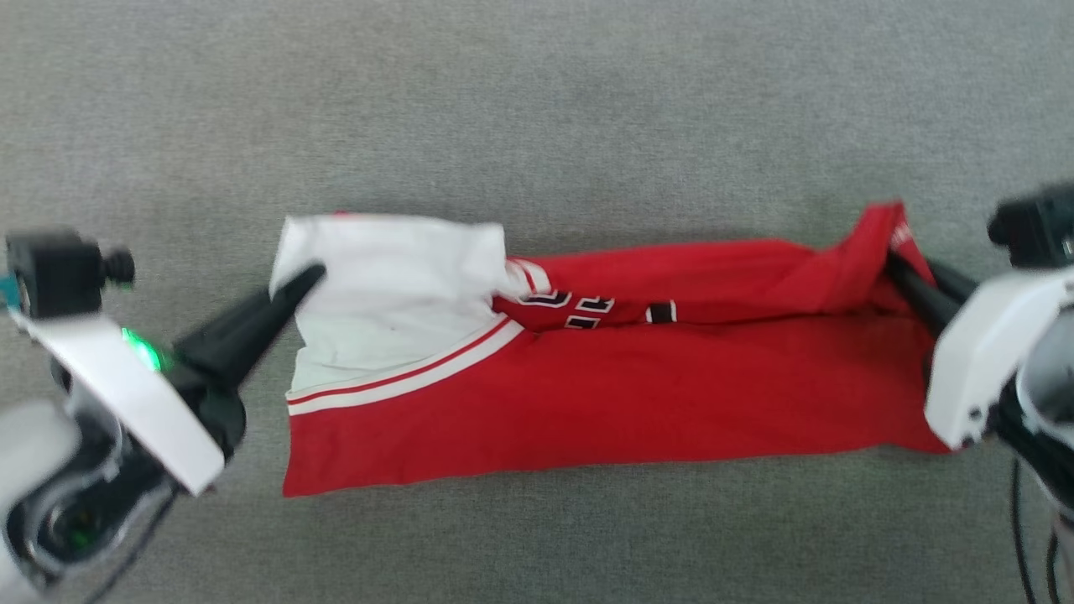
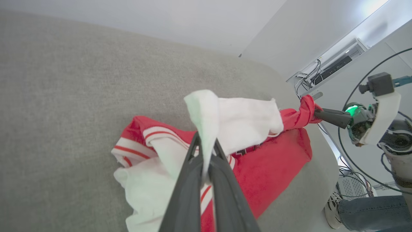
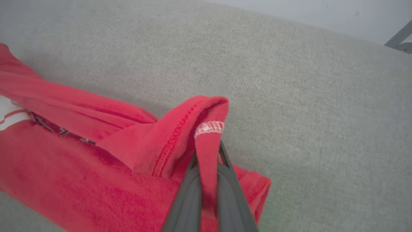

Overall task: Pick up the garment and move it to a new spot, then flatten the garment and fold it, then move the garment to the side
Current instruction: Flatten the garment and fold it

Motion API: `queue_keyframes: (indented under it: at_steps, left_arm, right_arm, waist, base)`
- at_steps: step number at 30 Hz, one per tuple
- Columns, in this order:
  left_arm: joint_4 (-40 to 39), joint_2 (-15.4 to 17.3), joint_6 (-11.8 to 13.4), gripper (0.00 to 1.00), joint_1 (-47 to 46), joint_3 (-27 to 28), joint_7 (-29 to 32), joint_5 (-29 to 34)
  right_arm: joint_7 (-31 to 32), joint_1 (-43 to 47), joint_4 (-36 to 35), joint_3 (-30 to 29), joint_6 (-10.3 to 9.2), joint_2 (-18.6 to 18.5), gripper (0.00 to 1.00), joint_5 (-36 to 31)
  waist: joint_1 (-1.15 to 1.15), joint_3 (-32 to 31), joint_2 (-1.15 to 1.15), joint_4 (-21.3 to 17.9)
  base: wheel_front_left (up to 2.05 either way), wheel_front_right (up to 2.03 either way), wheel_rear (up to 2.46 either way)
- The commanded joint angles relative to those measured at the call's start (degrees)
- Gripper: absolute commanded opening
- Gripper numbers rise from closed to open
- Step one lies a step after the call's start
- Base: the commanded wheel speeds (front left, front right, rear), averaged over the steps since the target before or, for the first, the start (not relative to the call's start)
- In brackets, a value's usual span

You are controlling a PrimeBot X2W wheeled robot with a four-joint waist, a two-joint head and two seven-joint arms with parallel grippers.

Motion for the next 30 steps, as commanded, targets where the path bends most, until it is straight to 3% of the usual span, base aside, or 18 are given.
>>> queue_keyframes:
  at_steps: [1, 4, 13, 22, 30]
  left_arm:
    - [-0.38, 0.26, 0.12, 0.0, 2.1, 0.64, -0.69, -0.85]
    - [-1.22, 0.31, 0.13, 0.0, 7.13, 2.26, -1.37, -1.52]
    - [1.33, -4.13, 0.13, 0.0, 20.21, 9.68, -1.38, 1.55]
    - [7.67, -9.54, 0.13, 0.0, 23.58, 12.05, -1.39, 3.63]
    - [13.71, -12.79, 0.13, 0.0, 21.9, 10.45, -1.38, 7.15]
  right_arm:
    - [0.32, 2.19, -1.44, -0.74, -0.05, 0.45, 0.0, -0.3]
    - [0.15, 6.41, -4.5, -2.67, -0.05, 1.82, 0.0, -0.63]
    - [-1.91, 13.76, -5.95, -4.12, -0.05, 2.74, 0.0, -2.33]
    - [-5.72, 11.71, -1.18, -3.12, -0.05, 4.7, 0.0, -2.55]
    - [-8.4, 8.24, 5.12, -1.28, -0.05, 5.36, 0.0, -2.5]
  waist:
    - [0.0, -0.16, 0.0, 0.23]
    - [0.0, -0.08, 0.0, 0.08]
    - [0.0, 0.46, 0.0, -0.34]
    - [0.0, 0.63, 0.0, -1.26]
    - [0.0, 0.34, 0.0, -2.35]
  base:
    - [0.0, 0.0, 0.0]
    - [0.0, 0.0, 0.0]
    - [0.0, 0.0, 0.0]
    - [0.0, 0.0, 0.0]
    - [0.0, 0.0, 0.0]
